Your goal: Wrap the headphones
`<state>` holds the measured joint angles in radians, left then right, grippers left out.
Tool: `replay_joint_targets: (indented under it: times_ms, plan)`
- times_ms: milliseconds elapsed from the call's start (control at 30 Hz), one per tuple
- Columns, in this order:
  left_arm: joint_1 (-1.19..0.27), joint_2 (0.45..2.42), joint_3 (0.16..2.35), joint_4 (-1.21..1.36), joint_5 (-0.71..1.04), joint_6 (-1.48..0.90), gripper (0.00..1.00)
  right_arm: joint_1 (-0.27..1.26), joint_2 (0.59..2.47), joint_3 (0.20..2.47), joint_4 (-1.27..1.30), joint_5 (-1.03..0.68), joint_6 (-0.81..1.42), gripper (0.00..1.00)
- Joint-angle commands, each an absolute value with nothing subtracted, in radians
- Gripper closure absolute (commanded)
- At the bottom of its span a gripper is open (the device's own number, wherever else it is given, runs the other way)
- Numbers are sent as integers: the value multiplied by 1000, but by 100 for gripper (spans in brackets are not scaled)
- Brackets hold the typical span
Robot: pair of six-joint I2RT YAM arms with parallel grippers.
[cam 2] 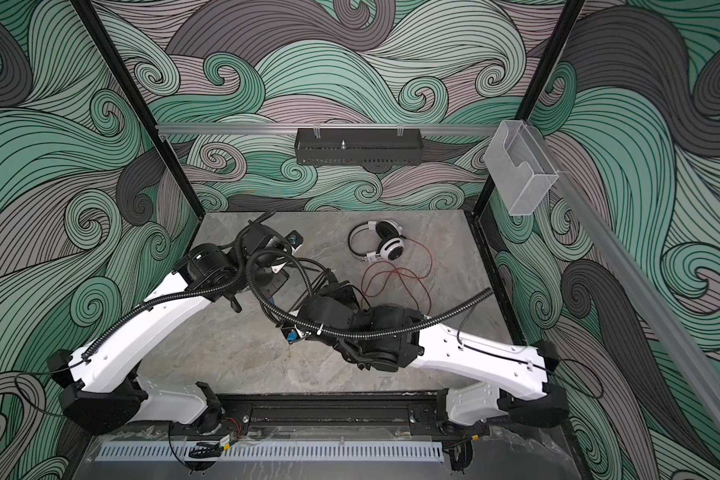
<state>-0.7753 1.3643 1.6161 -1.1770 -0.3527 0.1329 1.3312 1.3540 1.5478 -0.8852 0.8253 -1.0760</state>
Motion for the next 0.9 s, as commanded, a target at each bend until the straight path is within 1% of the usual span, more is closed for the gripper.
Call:
replay_joint_targets:
  times_ms: [0,133,233,333,433,567,700,767,867]
  plan:
    - [-781,1305,1625,-1312,-158,215,100,1273,1352,1631,-839,852,-1024,100]
    - [-781,1305,1604,-1308,-91,206,100,1261,1370,1629,-839,752,-994,99]
    - [-781,1308,1592,-1300,-71,195,100,1256,1377,1628,-839,697,-966,97]
    - [-781,1306,1569,-1266,-60,161,100,1255,1379,1623,-851,639,-941,97]
    - [-781,1338,1576,-1246,-46,86,100,1268,1383,1627,-857,609,-913,97]
    - [-750,1390,1592,-1228,-32,-79,100,1305,1387,1626,-865,607,-884,98]
    - [-724,1402,1579,-1163,102,-187,100,1332,1391,1614,-893,632,-847,97]
    - [-725,1396,1569,-1123,186,-185,100,1335,1386,1598,-896,632,-835,95]
    - [-724,1376,1539,-1073,276,-145,100,1333,1383,1581,-895,637,-834,89]
